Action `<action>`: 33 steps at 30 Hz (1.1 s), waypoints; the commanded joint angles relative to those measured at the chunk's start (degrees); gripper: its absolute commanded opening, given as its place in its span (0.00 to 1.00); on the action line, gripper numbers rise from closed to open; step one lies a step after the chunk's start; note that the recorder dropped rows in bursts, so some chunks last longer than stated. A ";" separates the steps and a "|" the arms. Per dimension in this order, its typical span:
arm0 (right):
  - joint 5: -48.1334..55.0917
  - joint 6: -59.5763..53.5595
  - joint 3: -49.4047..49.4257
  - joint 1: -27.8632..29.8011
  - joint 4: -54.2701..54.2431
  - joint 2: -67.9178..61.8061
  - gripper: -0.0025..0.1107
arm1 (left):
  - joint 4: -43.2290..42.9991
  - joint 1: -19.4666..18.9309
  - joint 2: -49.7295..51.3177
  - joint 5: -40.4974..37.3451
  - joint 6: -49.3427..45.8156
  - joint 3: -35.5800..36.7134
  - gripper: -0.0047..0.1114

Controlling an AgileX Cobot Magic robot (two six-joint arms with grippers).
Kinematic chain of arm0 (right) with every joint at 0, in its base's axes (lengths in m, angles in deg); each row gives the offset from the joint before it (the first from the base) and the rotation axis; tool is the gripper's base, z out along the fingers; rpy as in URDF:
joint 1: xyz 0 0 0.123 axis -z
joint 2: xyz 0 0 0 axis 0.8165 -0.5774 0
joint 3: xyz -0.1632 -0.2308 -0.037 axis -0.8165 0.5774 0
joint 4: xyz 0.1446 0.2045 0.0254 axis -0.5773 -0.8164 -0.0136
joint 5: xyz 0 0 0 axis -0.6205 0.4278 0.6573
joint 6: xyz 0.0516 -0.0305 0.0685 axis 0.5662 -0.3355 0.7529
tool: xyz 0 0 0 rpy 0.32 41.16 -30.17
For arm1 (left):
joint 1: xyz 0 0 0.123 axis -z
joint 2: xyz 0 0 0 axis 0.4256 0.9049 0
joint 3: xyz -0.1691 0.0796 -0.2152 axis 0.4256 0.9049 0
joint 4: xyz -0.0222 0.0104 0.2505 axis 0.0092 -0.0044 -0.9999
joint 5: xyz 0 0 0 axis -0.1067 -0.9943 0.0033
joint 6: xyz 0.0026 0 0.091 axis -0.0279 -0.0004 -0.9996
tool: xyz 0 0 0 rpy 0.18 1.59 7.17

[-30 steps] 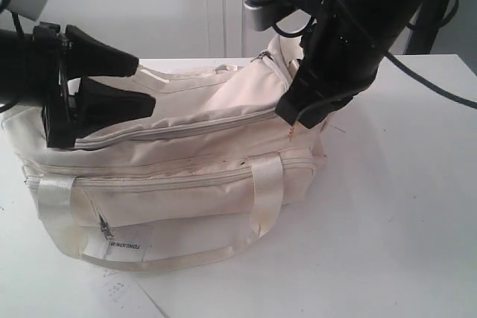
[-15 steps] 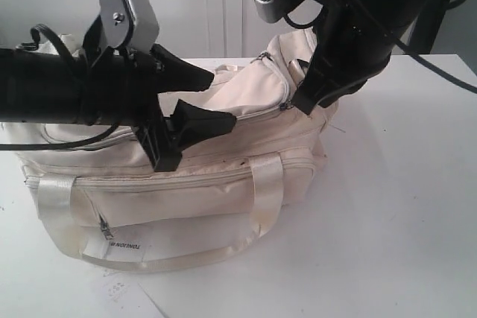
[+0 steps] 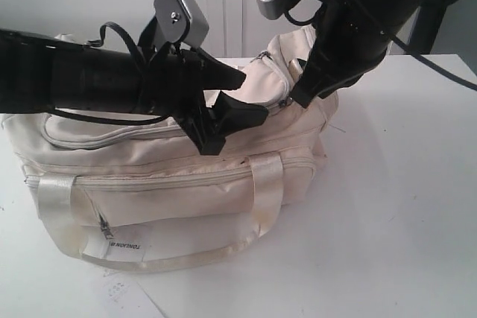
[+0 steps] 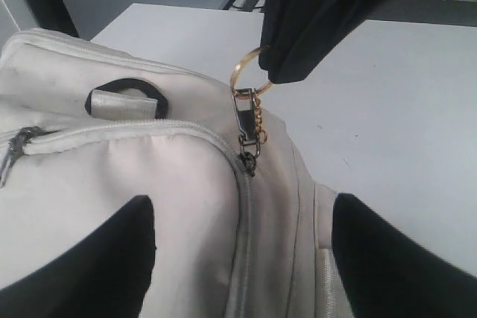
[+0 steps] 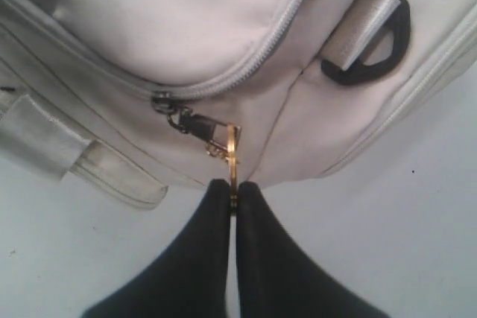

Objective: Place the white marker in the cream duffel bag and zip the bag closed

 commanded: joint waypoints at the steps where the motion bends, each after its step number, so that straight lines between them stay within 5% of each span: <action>1: -1.64 -0.53 0.22 0.55 0.77 -0.03 0.02 | 0.90 0.44 2.09 -0.68 -8.97 -0.55 0.64; 9: -1.75 -0.53 0.22 0.55 0.77 -0.03 0.02 | 0.90 0.44 5.13 -0.68 -8.97 -1.22 0.50; 16: -2.37 -0.12 0.22 0.60 5.04 -0.03 0.02 | 0.77 0.44 5.83 -0.67 -8.85 -1.74 0.04; 33: -9.51 1.49 0.22 2.75 6.66 -1.90 0.02 | -5.46 0.44 3.78 -2.03 -1.88 -1.51 0.04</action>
